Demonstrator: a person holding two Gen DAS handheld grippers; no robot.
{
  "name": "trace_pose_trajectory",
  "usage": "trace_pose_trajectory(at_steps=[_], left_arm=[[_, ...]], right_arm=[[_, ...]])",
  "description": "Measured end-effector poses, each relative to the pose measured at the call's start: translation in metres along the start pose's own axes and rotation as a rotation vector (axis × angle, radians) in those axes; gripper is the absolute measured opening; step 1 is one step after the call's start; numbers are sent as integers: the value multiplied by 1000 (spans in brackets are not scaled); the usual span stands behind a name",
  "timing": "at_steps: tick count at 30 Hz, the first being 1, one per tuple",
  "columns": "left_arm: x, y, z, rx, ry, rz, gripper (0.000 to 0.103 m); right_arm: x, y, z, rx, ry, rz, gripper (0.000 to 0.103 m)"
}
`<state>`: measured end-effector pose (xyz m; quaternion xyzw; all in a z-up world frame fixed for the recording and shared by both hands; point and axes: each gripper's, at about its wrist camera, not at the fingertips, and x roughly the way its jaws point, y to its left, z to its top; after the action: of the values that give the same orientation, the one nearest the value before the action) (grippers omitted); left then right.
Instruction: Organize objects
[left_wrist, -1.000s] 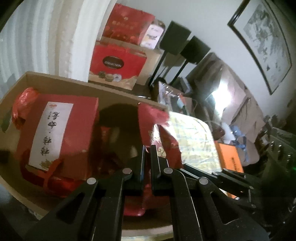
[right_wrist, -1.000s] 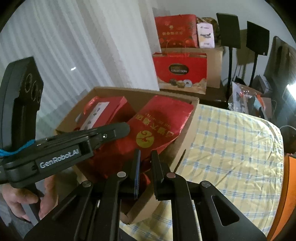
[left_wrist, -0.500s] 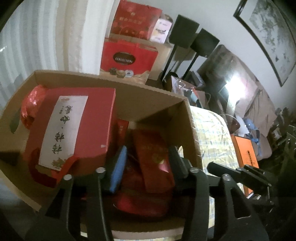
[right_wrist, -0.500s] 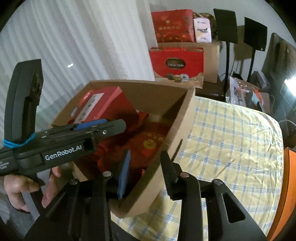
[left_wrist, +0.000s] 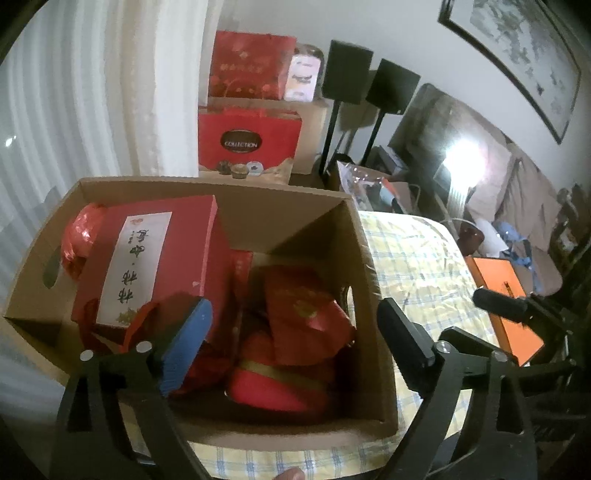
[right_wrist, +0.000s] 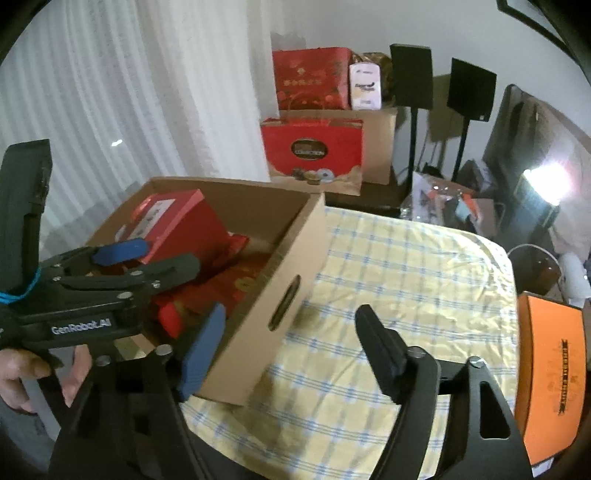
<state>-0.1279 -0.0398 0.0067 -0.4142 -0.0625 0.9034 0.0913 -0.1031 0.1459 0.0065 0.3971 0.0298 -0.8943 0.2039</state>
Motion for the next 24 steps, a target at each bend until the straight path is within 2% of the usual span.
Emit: trace_pose_trajectory(at_steps=[3,7,10,18,24], left_arm=[[-6,-6,-5,20,-11,19,93],[-12,-10,-13,32,-18,20,100],[-18,-16,-21,50,-34,37,101],[-34,-24,-45,38,-51,49,103],[-50,-29,-56,56,-81,111,103]], right_arm=[[-6,-5,-5,0,-1,-12,84],[-16,-15,-12,23,-12,-40,90],[-24,-20,-19,51,-23,-46,102],[-50,-31,-41,109,-86,-111,102],[-70,-32,-58,124,-129,-162,102]])
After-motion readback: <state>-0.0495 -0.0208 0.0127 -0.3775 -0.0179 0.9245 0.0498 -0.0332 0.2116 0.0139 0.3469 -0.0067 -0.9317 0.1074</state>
